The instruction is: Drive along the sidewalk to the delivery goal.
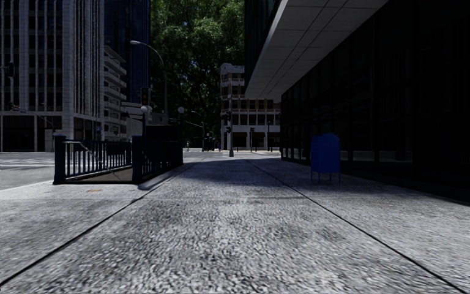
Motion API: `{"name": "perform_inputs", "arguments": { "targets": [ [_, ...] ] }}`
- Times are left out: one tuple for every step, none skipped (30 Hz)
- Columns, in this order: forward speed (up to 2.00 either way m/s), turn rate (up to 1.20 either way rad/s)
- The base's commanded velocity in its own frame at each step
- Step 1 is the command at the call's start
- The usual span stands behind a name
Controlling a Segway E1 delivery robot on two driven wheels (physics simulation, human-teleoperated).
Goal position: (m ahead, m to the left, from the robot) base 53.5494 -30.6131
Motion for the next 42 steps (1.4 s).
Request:
{"name": "perform_inputs", "arguments": {
  "targets": [
    [2.00, 0.00],
    [2.00, 0.00],
    [2.00, 0.00],
    [2.00, 0.00],
    [2.00, 0.00],
    [2.00, 0.00],
    [2.00, 0.00],
    [2.00, 0.00],
    [2.00, 0.00],
    [2.00, 0.00],
    [2.00, 0.00],
    [2.00, 0.00],
    [2.00, 0.00],
    [2.00, 0.00],
    [2.00, 0.00],
    [2.00, 0.00],
    [2.00, 0.00],
    [2.00, 0.00],
    [2.00, 0.00],
    [2.00, 0.00],
    [2.00, 0.00],
    [2.00, 0.00],
    [2.00, 0.00],
    [2.00, 0.00],
    [2.00, 0.00],
    [2.00, 0.00],
    [2.00, 0.00],
    [2.00, 0.00],
    [2.00, 0.00],
    [2.00, 0.00],
    [2.00, 0.00],
    [2.00, 0.00],
    [2.00, 0.00],
    [2.00, 0.00],
    [2.00, 0.00],
    [2.00, 0.00],
    [2.00, 0.00],
    [2.00, 0.00],
    [2.00, 0.00],
    [2.00, 0.00],
    [2.00, 0.00],
    [2.00, 0.00]
  ]
}}
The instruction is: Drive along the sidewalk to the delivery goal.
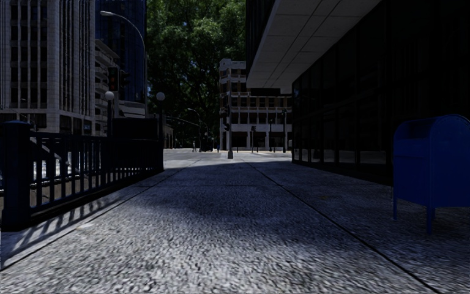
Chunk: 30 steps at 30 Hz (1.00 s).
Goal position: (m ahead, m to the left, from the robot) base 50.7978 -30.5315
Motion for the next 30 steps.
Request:
{"name": "perform_inputs", "arguments": {
  "targets": [
    [2.00, 0.00],
    [2.00, 0.00],
    [2.00, 0.00],
    [2.00, 0.00],
    [2.00, 0.00],
    [2.00, -0.03],
    [2.00, -0.03],
    [2.00, -0.06],
    [2.00, -0.15],
    [2.00, -0.21],
    [2.00, -0.23],
    [2.00, -0.23],
    [2.00, -0.23],
    [2.00, -0.05],
    [2.00, 0.00],
    [2.00, 0.00],
    [2.00, 0.00],
    [2.00, 0.00],
    [2.00, 0.00],
    [2.00, 0.00],
    [2.00, 0.00],
    [2.00, 0.00],
    [2.00, 0.00],
    [2.00, 0.00],
    [2.00, 0.00],
    [2.00, 0.00],
    [2.00, -0.12],
    [2.00, -0.12],
    [2.00, -0.20],
    [2.00, -0.23]
  ]
}}
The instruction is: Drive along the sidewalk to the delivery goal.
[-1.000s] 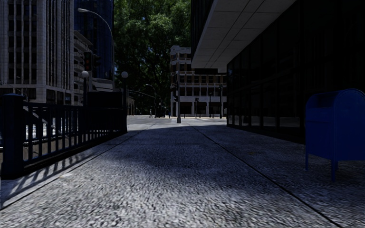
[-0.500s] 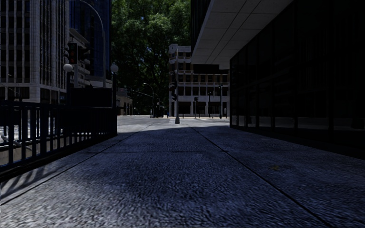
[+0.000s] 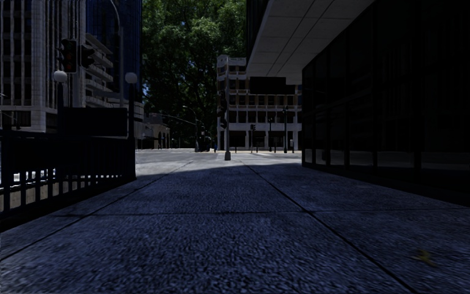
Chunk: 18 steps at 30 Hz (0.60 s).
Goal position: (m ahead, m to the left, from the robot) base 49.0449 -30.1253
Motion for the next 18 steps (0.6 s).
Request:
{"name": "perform_inputs", "arguments": {
  "targets": [
    [2.00, -0.24],
    [2.00, -0.24],
    [2.00, -0.24],
    [2.00, -0.24],
    [2.00, -0.14],
    [2.00, -0.07],
    [2.00, -0.07],
    [2.00, -0.06],
    [2.00, -0.07],
    [2.00, -0.09],
    [2.00, -0.09],
    [2.00, -0.15],
    [2.00, -0.23],
    [2.00, -0.32],
    [2.00, -0.32],
    [2.00, -0.36],
    [2.00, -0.36],
    [2.00, -0.29]
  ]
}}
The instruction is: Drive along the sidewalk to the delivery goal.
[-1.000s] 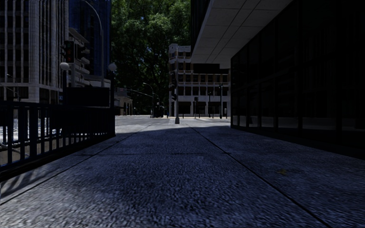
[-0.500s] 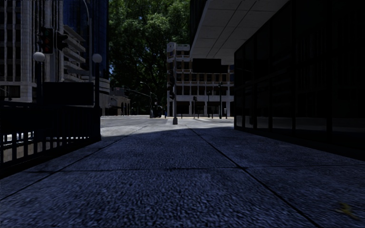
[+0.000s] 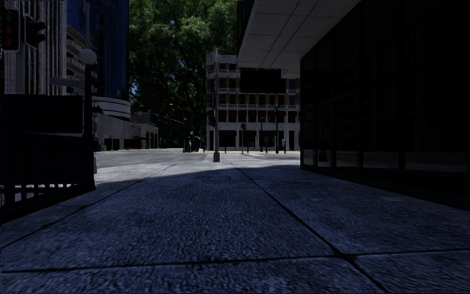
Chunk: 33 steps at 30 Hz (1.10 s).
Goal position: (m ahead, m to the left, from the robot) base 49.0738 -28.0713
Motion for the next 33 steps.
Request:
{"name": "perform_inputs", "arguments": {
  "targets": [
    [2.00, -0.29],
    [2.00, -0.10],
    [2.00, -0.02],
    [2.00, 0.00],
    [2.00, 0.00],
    [2.00, 0.00],
    [2.00, -0.05],
    [2.00, -0.14],
    [2.00, -0.22],
    [2.00, -0.22],
    [2.00, -0.23],
    [2.00, -0.24],
    [2.00, -0.23],
    [2.00, -0.23],
    [2.00, -0.07],
    [2.00, 0.00],
    [2.00, 0.00],
    [2.00, 0.00],
    [2.00, 0.00],
    [2.00, 0.00],
    [2.00, 0.00],
    [2.00, 0.00],
    [2.00, 0.00],
    [2.00, 0.00],
    [2.00, -0.12],
    [2.00, -0.22],
    [2.00, -0.22],
    [2.00, -0.26],
    [2.00, -0.26],
    [2.00, -0.21],
    [2.00, 0.00],
    [2.00, 0.00],
    [2.00, 0.00]
  ]
}}
